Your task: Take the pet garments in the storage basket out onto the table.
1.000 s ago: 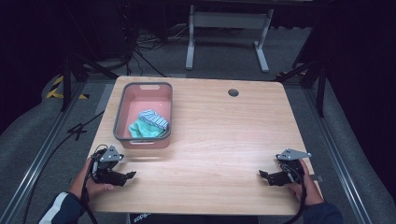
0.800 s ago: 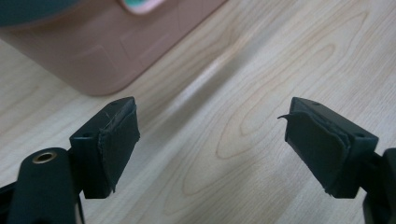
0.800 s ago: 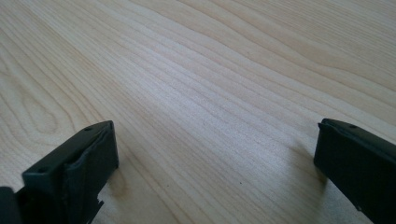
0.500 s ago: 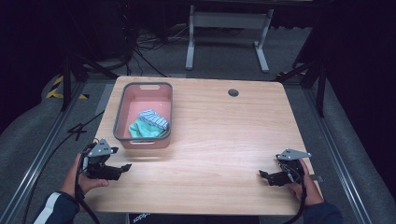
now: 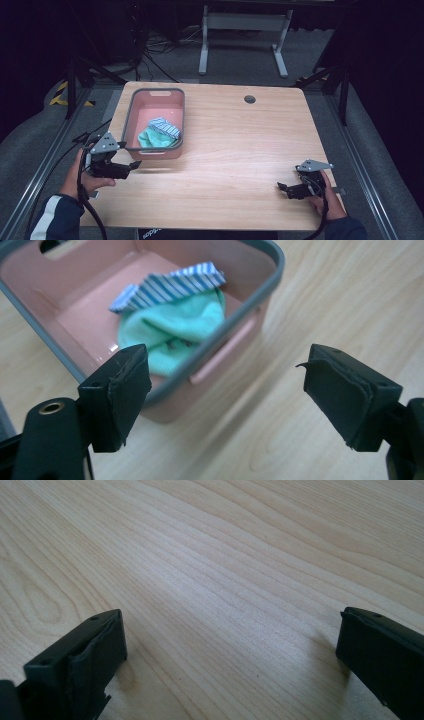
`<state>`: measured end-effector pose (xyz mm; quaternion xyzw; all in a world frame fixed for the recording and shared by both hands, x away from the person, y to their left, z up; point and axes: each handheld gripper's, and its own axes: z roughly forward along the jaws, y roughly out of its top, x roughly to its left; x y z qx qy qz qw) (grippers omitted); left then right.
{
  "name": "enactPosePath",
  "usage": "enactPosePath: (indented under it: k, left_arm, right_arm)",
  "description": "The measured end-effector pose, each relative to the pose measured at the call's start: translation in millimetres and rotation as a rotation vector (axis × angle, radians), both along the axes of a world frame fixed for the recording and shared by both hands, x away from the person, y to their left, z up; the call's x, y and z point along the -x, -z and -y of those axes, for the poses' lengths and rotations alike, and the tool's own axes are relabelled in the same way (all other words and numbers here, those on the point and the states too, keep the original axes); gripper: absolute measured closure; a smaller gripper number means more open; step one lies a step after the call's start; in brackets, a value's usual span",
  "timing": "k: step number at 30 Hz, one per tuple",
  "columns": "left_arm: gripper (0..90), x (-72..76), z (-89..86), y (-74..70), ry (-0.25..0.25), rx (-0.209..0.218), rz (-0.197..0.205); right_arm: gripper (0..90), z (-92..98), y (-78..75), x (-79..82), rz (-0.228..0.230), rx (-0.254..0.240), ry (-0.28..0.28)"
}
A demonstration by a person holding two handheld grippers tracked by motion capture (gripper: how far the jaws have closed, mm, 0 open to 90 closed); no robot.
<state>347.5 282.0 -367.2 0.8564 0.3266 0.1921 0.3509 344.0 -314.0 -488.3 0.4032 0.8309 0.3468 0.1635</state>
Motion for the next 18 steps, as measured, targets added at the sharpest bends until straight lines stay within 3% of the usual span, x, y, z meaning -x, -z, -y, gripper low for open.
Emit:
enactPosePath:
  k: [3, 7, 11, 18]
  left_arm:
    - [18.8, -10.8, 5.4, -4.3, -0.004, -0.012, 0.003]
    - [18.5, -27.2, 13.1, -4.9, 0.01, -0.025, -0.025]
    - [18.5, -44.1, 22.1, -5.2, 0.009, -0.078, -0.043]
    - [18.5, -70.7, 31.5, -5.3, -0.014, -0.111, -0.072]
  right_arm:
    - [0.0, 0.0, 0.0, 0.0, 0.0, 0.0, 0.0]
    - [0.0, 0.0, 0.0, 0.0, 0.0, 0.0, 0.0]
    - [0.0, 0.0, 0.0, 0.0, 0.0, 0.0, 0.0]
    - [0.0, 0.0, 0.0, 0.0, 0.0, 0.0, 0.0]
